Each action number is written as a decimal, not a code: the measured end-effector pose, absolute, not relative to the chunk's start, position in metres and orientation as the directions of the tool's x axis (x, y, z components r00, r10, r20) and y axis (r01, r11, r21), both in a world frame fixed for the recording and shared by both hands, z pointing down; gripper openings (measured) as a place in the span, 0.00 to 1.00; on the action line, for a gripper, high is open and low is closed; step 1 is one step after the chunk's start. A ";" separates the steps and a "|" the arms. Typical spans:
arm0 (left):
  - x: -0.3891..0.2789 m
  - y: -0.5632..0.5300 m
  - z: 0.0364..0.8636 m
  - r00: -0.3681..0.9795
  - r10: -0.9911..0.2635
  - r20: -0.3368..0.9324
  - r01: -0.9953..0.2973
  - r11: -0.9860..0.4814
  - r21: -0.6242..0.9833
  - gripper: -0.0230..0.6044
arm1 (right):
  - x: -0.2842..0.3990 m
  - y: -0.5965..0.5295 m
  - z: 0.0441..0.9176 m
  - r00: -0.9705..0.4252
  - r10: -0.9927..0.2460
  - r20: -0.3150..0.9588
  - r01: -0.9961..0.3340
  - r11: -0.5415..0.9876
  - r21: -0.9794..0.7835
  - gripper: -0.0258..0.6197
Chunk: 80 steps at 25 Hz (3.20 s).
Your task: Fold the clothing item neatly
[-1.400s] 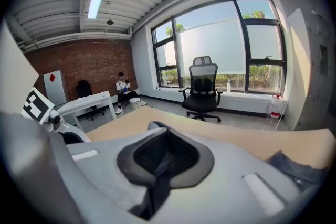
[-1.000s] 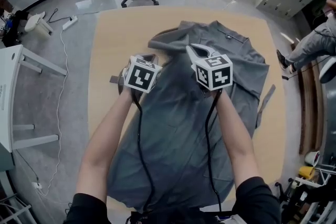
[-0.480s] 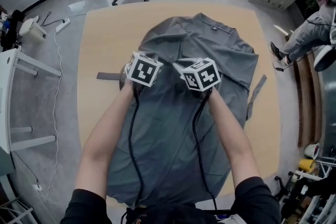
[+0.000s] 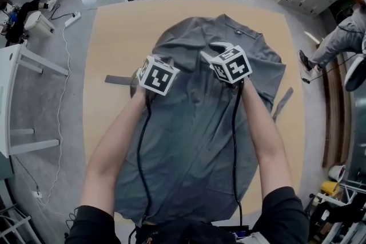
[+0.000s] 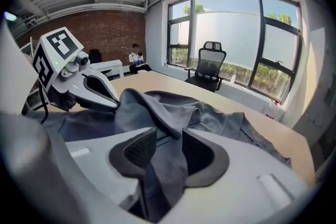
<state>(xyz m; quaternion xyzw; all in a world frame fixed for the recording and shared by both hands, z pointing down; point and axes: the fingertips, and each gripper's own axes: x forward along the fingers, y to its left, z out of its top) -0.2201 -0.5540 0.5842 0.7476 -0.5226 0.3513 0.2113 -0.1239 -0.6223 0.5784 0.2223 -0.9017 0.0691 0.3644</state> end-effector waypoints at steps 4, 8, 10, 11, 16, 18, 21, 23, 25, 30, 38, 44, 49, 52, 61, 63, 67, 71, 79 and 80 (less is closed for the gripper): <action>-0.219 -0.555 0.584 0.212 -0.633 0.745 -0.929 -0.367 -0.048 0.05 | -0.132 -0.638 0.596 -0.608 -0.366 0.705 -0.411 0.904 0.114 0.29; -0.220 -0.554 0.584 0.216 -0.631 0.745 -0.929 -0.369 -0.043 0.05 | -0.141 -0.647 0.608 -0.578 -0.382 0.721 -0.370 0.910 0.186 0.22; -0.222 -0.555 0.582 0.216 -0.636 0.741 -0.929 -0.368 -0.045 0.05 | -0.145 -0.647 0.601 -0.580 -0.385 0.718 -0.361 0.911 0.197 0.07; -0.222 -0.556 0.581 0.215 -0.638 0.739 -0.929 -0.367 -0.047 0.05 | -0.146 -0.644 0.594 -0.592 -0.380 0.711 -0.363 0.913 0.186 0.07; -0.224 -0.557 0.582 0.207 -0.636 0.744 -0.930 -0.363 -0.051 0.05 | -0.139 -0.622 0.544 -0.658 -0.369 0.656 -0.402 0.909 0.109 0.06; -0.225 -0.557 0.581 0.205 -0.634 0.746 -0.932 -0.360 -0.050 0.05 | -0.131 -0.613 0.518 -0.669 -0.387 0.634 -0.424 0.900 0.102 0.06; -0.223 -0.557 0.576 0.209 -0.641 0.738 -0.933 -0.357 -0.045 0.05 | -0.108 -0.601 0.484 -0.657 -0.438 0.614 -0.479 0.871 0.109 0.06; -0.217 -0.555 0.570 0.229 -0.647 0.727 -0.931 -0.364 -0.032 0.05 | -0.089 -0.595 0.470 -0.633 -0.477 0.610 -0.526 0.843 0.113 0.06; -0.211 -0.556 0.560 0.253 -0.670 0.697 -0.927 -0.374 -0.023 0.05 | -0.071 -0.588 0.460 -0.607 -0.513 0.607 -0.574 0.811 0.113 0.06; -0.197 -0.552 0.555 0.300 -0.663 0.686 -0.919 -0.393 0.023 0.05 | -0.030 -0.560 0.453 -0.551 -0.579 0.601 -0.687 0.723 0.067 0.06; -0.155 -0.550 0.565 0.326 -0.619 0.715 -0.894 -0.448 0.020 0.05 | 0.064 -0.576 0.498 -0.450 -0.628 0.635 -0.844 0.531 -0.073 0.07; -0.166 -0.556 0.562 0.265 -0.627 0.732 -0.900 -0.434 -0.046 0.05 | 0.118 -0.602 0.536 -0.384 -0.659 0.647 -0.911 0.387 -0.146 0.07; -0.171 -0.566 0.566 0.234 -0.631 0.739 -0.910 -0.410 -0.062 0.05 | 0.136 -0.620 0.559 -0.358 -0.632 0.688 -0.920 0.365 -0.144 0.07; -0.169 -0.571 0.573 0.219 -0.630 0.745 -0.913 -0.401 -0.071 0.05 | 0.136 -0.632 0.568 -0.364 -0.630 0.686 -0.917 0.372 -0.145 0.07; -0.165 -0.581 0.593 0.205 -0.610 0.765 -0.918 -0.391 -0.066 0.05 | 0.161 -0.660 0.579 -0.274 -0.676 0.684 -0.945 0.320 -0.062 0.23; -0.164 -0.582 0.593 0.205 -0.614 0.762 -0.917 -0.393 -0.069 0.05 | 0.166 -0.658 0.572 -0.268 -0.690 0.672 -0.948 0.312 -0.058 0.23; -0.158 -0.581 0.591 0.208 -0.613 0.762 -0.914 -0.399 -0.072 0.05 | 0.145 -0.636 0.560 -0.370 -0.648 0.665 -0.901 0.425 -0.087 0.22; -0.150 -0.580 0.589 0.222 -0.613 0.758 -0.911 -0.407 -0.062 0.05 | 0.112 -0.608 0.565 -0.467 -0.556 0.688 -0.825 0.554 -0.112 0.21; -0.137 -0.574 0.587 0.251 -0.606 0.755 -0.908 -0.418 -0.033 0.05 | 0.097 -0.596 0.610 -0.455 -0.442 0.773 -0.799 0.586 -0.136 0.19; -0.137 -0.573 0.588 0.253 -0.604 0.756 -0.908 -0.418 -0.030 0.05 | 0.099 -0.596 0.613 -0.447 -0.435 0.782 -0.801 0.584 -0.133 0.12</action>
